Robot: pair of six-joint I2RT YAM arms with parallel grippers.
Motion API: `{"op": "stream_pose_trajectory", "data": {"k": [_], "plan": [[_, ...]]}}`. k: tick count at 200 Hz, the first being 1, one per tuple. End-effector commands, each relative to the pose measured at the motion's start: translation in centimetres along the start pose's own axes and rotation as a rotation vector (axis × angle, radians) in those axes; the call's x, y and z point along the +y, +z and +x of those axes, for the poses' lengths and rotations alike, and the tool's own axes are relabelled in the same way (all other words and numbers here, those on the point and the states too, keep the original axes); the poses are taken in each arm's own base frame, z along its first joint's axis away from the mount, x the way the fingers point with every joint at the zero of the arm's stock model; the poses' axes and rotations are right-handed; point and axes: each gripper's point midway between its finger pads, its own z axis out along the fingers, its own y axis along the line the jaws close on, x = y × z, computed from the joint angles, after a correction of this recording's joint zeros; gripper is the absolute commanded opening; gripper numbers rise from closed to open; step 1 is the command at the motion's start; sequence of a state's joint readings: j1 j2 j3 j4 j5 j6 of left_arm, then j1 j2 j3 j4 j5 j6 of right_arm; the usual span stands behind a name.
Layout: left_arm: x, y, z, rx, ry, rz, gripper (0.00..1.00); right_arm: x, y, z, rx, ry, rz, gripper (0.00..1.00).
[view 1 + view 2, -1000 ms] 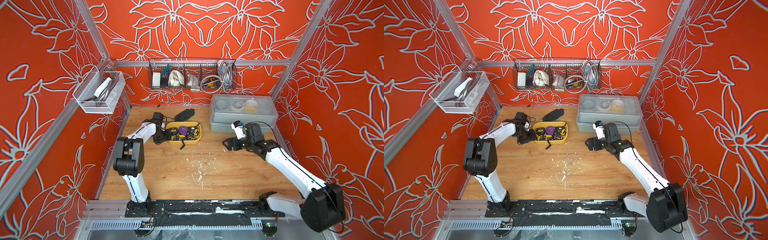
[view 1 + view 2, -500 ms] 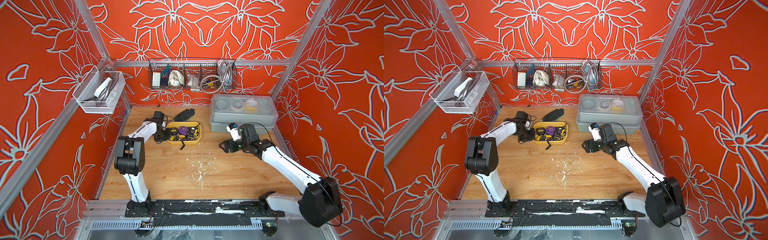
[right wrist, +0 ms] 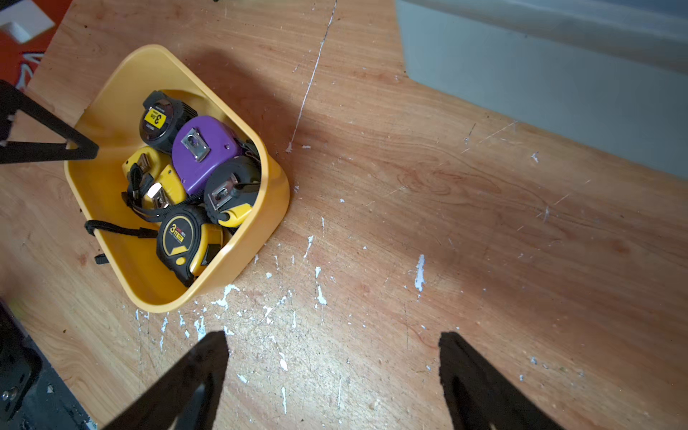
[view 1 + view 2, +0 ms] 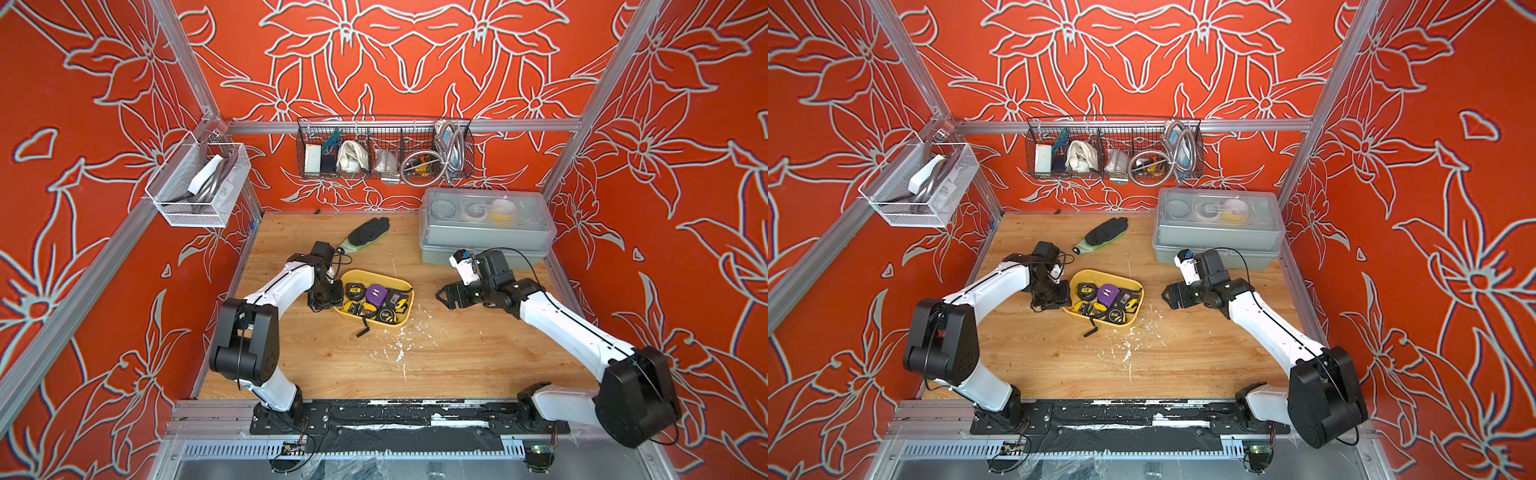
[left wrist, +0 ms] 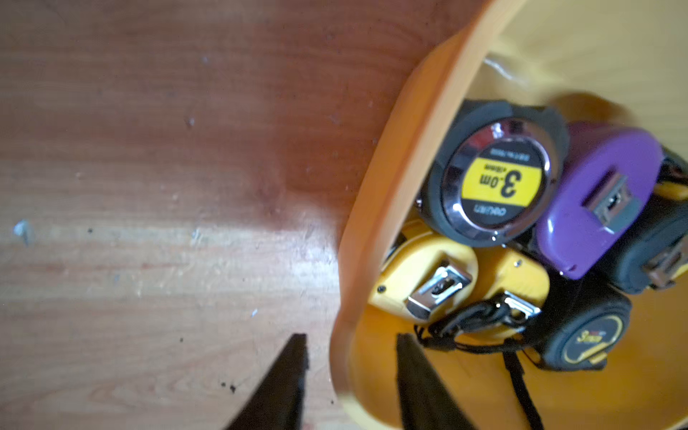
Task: Take the tape measure out of the storage box
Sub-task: Move the storage box to the center of the board, then pick up the tape measure from the storage box.
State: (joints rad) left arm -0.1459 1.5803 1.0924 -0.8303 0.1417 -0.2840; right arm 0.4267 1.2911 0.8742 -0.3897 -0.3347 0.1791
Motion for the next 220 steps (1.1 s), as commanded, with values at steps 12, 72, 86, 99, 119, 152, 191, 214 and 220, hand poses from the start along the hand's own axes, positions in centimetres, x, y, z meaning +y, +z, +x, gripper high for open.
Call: {"op": "stream_pose_trajectory", "data": {"k": [12, 72, 86, 99, 119, 152, 191, 214, 220], "plan": [[0.3, -4.3, -0.2, -0.128, 0.032, -0.072, 0.74, 0.5, 0.0, 0.0, 0.017, -0.032, -0.020, 0.92], [-5.5, -5.5, -1.7, -0.127, 0.094, -0.013, 0.84, 1.0, -0.9, -0.3, 0.005, -0.059, -0.031, 0.95], [-5.9, -4.5, -2.5, -0.116, 0.067, -0.045, 0.84, 1.0, -1.0, 0.1, 0.020, -0.060, -0.031, 0.95], [-6.4, -3.5, -3.2, -0.106, 0.056, -0.064, 0.84, 1.0, -1.2, 0.3, 0.021, -0.062, -0.031, 0.95], [-7.4, -1.4, -4.0, -0.077, 0.011, -0.041, 0.85, 0.9, -1.4, 0.7, 0.018, -0.062, -0.022, 0.95], [-7.9, 1.2, -5.2, -0.066, -0.041, -0.059, 0.89, 0.8, -2.3, 1.2, -0.026, -0.061, -0.010, 0.95], [-7.2, 2.8, -6.7, -0.057, -0.082, -0.145, 0.89, 0.6, -2.6, 2.2, -0.021, -0.054, 0.002, 0.95], [-6.8, 3.7, -7.3, -0.056, -0.130, -0.182, 0.89, 0.5, -2.6, 2.6, -0.022, -0.053, 0.006, 0.95], [-6.8, 3.9, -7.3, -0.051, -0.144, -0.189, 0.88, 0.4, -2.6, 2.7, -0.021, -0.051, 0.008, 0.96]]}}
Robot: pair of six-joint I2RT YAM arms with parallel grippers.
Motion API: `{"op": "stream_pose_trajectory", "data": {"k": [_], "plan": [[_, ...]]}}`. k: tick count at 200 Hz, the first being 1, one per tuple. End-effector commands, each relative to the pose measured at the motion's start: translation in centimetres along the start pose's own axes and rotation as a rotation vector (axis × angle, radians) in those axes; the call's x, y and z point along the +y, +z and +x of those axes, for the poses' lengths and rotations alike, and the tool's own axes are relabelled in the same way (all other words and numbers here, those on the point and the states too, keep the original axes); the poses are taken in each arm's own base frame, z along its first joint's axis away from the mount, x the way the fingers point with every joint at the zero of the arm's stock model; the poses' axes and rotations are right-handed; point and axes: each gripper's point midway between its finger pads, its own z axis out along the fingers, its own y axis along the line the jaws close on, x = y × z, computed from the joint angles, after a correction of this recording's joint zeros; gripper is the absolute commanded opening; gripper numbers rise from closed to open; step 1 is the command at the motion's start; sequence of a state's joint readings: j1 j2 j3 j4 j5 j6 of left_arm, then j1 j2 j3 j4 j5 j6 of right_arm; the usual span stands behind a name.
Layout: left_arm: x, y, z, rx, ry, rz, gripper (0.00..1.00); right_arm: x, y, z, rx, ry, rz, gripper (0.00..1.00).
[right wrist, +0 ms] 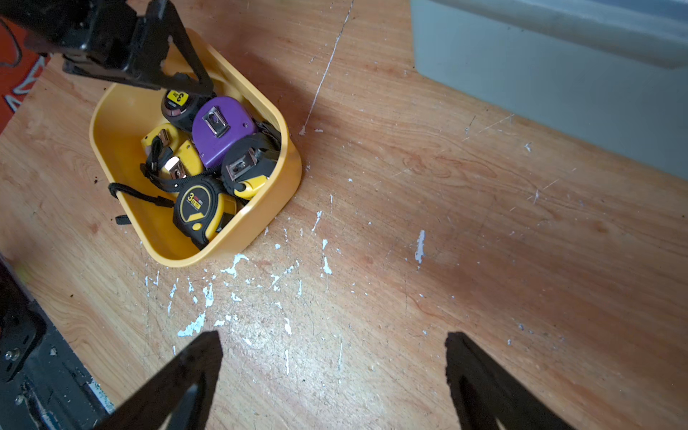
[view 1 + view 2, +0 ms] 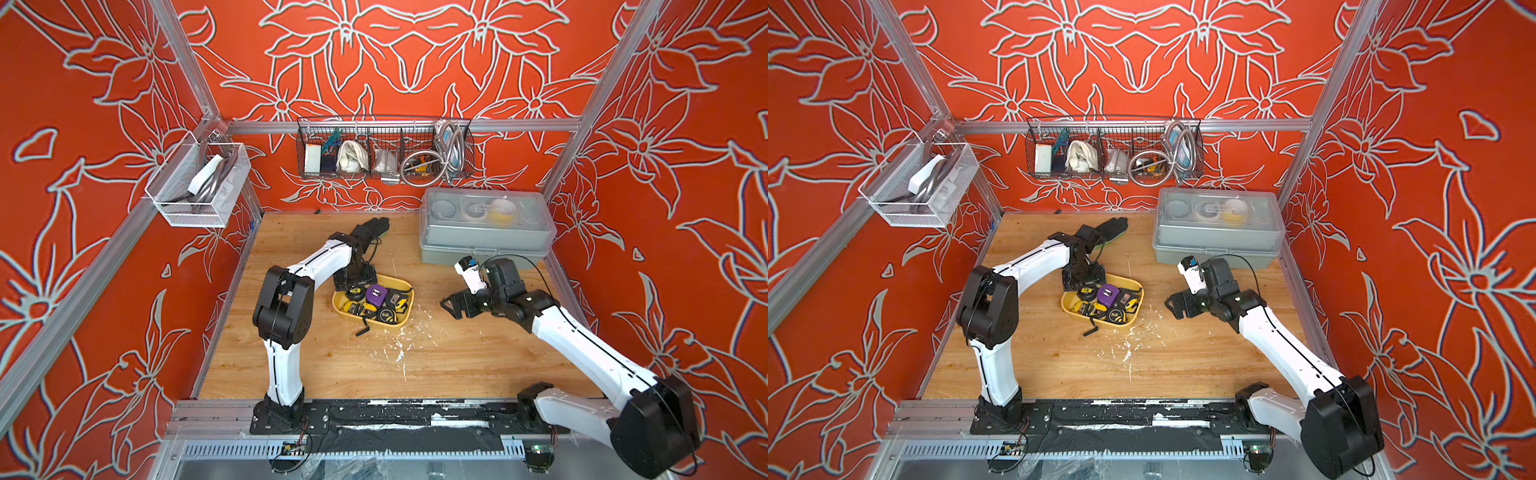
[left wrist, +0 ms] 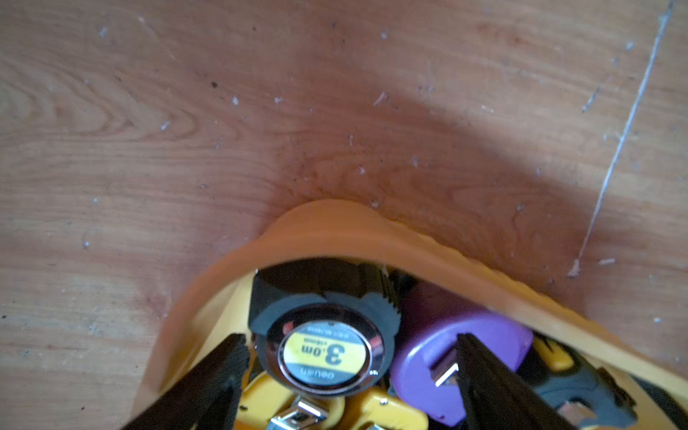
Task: Take the tape measure out of the storage box
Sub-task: Pick up the tape measure from the storage box.
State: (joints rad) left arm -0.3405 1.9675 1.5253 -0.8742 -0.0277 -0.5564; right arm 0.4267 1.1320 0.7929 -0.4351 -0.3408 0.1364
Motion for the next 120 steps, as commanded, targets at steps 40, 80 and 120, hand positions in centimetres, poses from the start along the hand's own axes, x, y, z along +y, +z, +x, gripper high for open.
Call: {"op": "stream_pose_trajectory", "data": {"k": [40, 80, 120], "plan": [[1.6, 1.6, 0.6, 0.024, -0.167, -0.109, 0.87, -0.2, 0.1, 1.1, 0.010, -0.002, 0.015, 0.96], [2.4, 1.9, 2.3, 0.079, -0.225, -0.140, 0.86, -0.2, 0.4, 1.1, 0.012, -0.008, 0.013, 0.96], [3.8, 2.6, 4.1, 0.121, -0.235, -0.186, 0.84, -0.2, 0.8, 0.9, 0.020, -0.015, 0.004, 0.97]]}}
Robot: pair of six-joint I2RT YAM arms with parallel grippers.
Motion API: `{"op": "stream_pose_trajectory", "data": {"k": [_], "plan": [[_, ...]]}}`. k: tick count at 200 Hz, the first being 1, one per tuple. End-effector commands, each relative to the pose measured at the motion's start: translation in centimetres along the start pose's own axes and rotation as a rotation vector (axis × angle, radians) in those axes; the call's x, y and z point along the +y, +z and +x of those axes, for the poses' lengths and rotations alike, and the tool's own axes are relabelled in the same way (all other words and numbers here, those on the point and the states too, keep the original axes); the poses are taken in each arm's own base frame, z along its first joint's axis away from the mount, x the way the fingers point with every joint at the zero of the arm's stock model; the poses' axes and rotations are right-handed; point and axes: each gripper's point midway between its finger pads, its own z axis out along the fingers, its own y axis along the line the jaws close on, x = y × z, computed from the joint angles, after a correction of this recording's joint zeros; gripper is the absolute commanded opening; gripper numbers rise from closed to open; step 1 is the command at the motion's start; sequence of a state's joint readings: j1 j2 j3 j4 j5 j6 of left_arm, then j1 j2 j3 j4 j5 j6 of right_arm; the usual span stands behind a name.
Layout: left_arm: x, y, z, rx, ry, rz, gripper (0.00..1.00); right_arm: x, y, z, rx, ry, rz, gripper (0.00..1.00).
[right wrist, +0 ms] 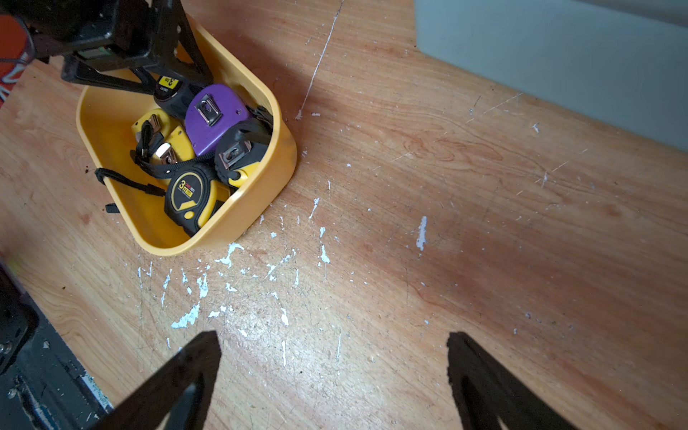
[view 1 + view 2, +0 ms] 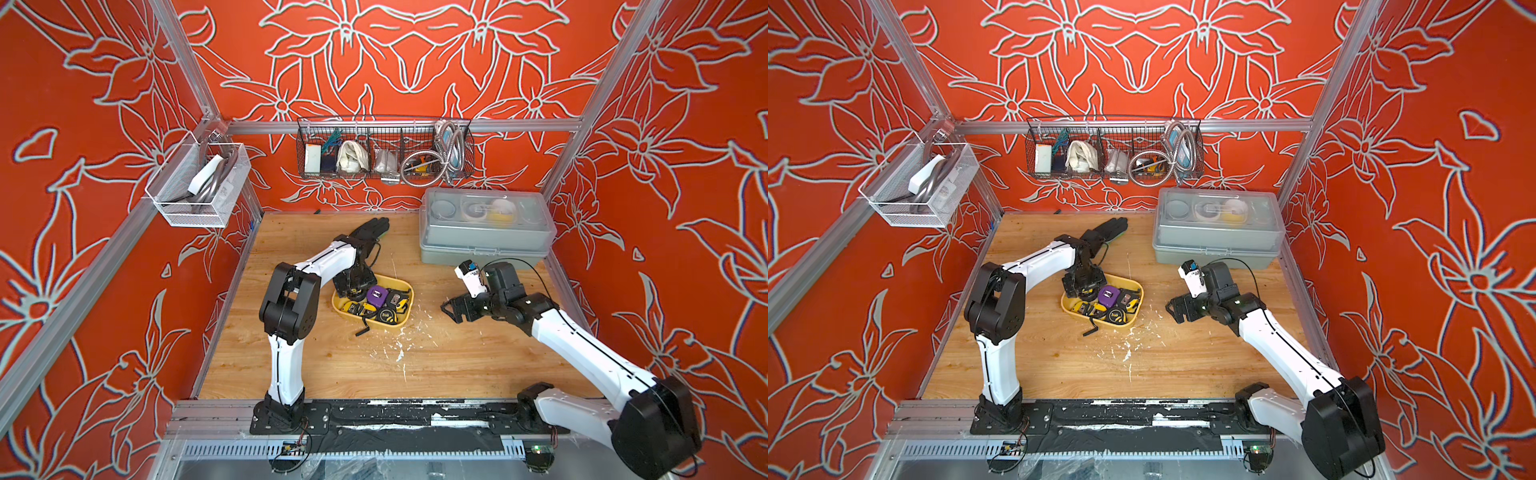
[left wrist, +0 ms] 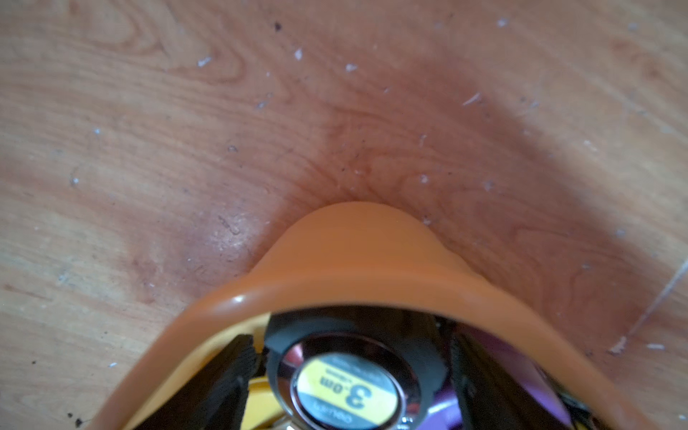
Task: Take the tape measure out of the storage box
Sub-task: Pick up the tape measure from the storage box.
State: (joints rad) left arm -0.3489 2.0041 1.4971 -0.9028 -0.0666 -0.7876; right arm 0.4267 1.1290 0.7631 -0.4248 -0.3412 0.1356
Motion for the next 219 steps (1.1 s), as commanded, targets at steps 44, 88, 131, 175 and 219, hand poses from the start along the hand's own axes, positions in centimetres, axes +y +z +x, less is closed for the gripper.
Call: {"op": "stream_pose_trajectory", "data": {"k": [44, 88, 131, 175, 219], "plan": [[2.9, 2.5, 2.4, 0.105, 0.000, -0.129, 0.69, 0.1, 0.7, -0.3, 0.013, -0.015, -0.005, 0.97], [2.4, 0.5, 2.0, 0.064, 0.037, -0.075, 0.46, 0.6, 0.4, -0.4, -0.002, -0.016, -0.031, 0.97], [1.2, -5.0, 1.2, -0.038, 0.098, 0.078, 0.35, 5.4, -0.9, -2.4, -0.156, -0.070, -0.306, 0.96], [-0.3, -10.9, 2.0, -0.057, 0.059, 0.266, 0.35, 8.2, -2.6, -5.2, -0.391, -0.099, -0.461, 0.93], [-1.1, -14.5, 3.7, -0.042, 0.013, 0.401, 0.36, 11.6, -0.9, -6.9, -0.390, -0.132, -0.525, 0.89]]}}
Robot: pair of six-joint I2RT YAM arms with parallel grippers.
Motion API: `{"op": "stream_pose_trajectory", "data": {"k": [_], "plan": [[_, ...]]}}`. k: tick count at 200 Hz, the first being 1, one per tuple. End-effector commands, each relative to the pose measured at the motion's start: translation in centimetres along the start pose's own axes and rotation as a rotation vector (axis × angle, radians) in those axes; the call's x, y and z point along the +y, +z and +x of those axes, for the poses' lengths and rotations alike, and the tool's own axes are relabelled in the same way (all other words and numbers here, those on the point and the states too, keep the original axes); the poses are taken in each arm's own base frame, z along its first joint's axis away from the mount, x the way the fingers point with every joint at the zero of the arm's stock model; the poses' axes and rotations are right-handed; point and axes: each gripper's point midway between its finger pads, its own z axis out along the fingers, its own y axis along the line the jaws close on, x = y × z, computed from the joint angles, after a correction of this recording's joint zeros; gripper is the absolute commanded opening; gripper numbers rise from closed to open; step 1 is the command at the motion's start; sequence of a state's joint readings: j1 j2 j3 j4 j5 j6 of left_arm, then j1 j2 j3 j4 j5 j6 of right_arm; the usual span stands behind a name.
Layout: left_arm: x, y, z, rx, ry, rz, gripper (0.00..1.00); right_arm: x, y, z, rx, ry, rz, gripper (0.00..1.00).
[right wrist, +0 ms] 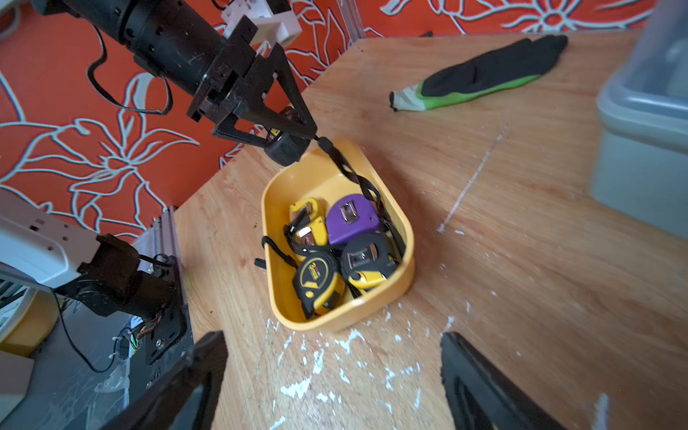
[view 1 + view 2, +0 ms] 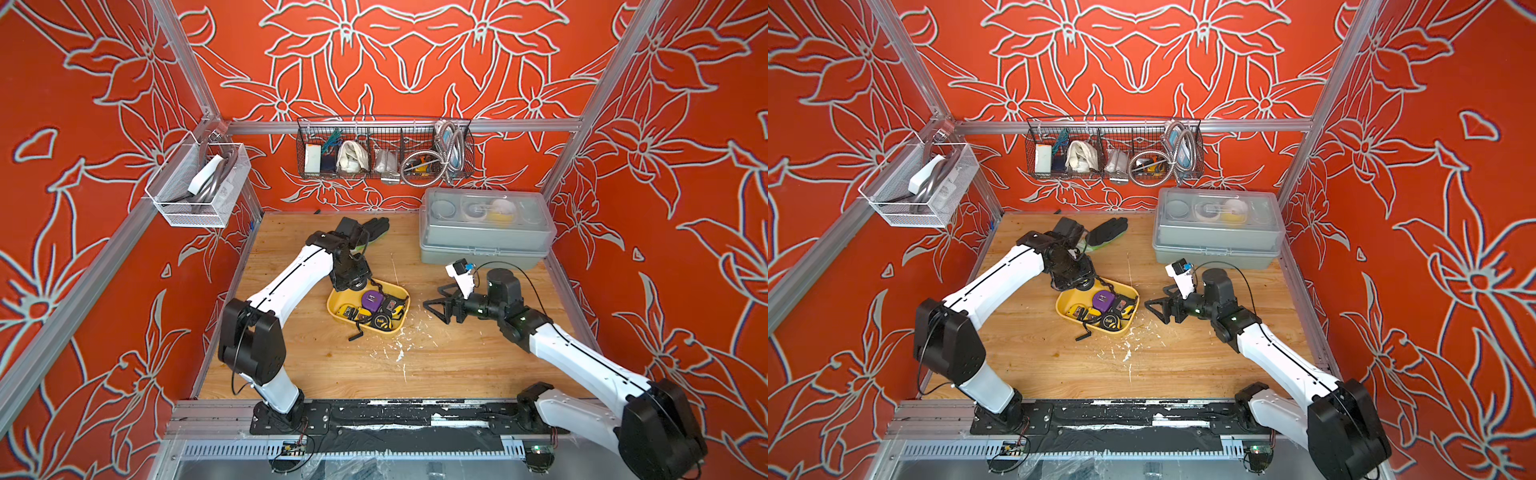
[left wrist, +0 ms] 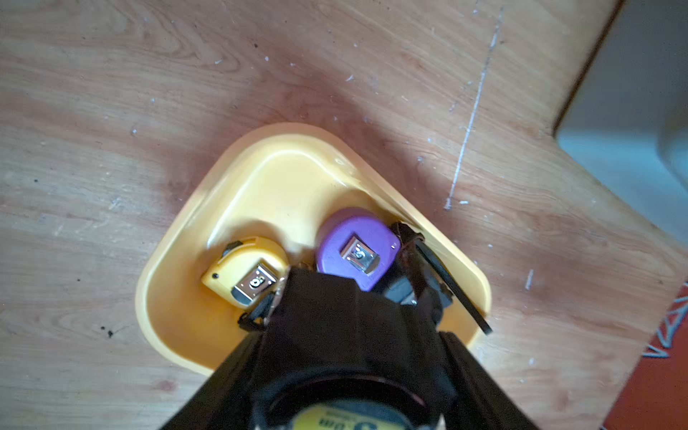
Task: Take the tape measure out of the storage box
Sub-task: Pick up the tape measure from the storage box, then place the tape measure at the center of the board.
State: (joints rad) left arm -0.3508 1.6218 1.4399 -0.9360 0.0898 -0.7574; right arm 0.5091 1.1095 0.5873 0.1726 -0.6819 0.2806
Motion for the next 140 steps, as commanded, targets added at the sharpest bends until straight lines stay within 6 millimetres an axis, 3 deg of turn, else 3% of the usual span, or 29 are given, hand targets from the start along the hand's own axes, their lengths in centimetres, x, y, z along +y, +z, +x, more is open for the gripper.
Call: {"op": "stream_pose_trajectory", "data": {"k": [1, 44, 79, 90, 140], "plan": [[-1.4, -2.0, 1.4, 0.031, -0.030, 0.082, 0.36, 2.4, 1.8, -2.6, -0.061, -0.035, -0.086, 0.89], [-2.9, -3.3, 2.6, 0.042, -0.041, 0.152, 0.36, 4.8, 6.2, -4.5, -0.110, 0.002, -0.189, 0.83], [-2.5, -3.0, 3.6, 0.051, -0.049, 0.140, 0.36, 6.5, 9.5, -5.5, -0.136, 0.043, -0.270, 0.75], [-2.2, -2.8, 3.8, 0.053, -0.057, 0.132, 0.36, 7.0, 10.6, -5.8, -0.145, 0.055, -0.289, 0.68], [-1.6, -2.4, 4.1, 0.047, -0.078, 0.121, 0.37, 8.4, 14.3, -5.5, -0.134, 0.152, -0.408, 0.54]]}}
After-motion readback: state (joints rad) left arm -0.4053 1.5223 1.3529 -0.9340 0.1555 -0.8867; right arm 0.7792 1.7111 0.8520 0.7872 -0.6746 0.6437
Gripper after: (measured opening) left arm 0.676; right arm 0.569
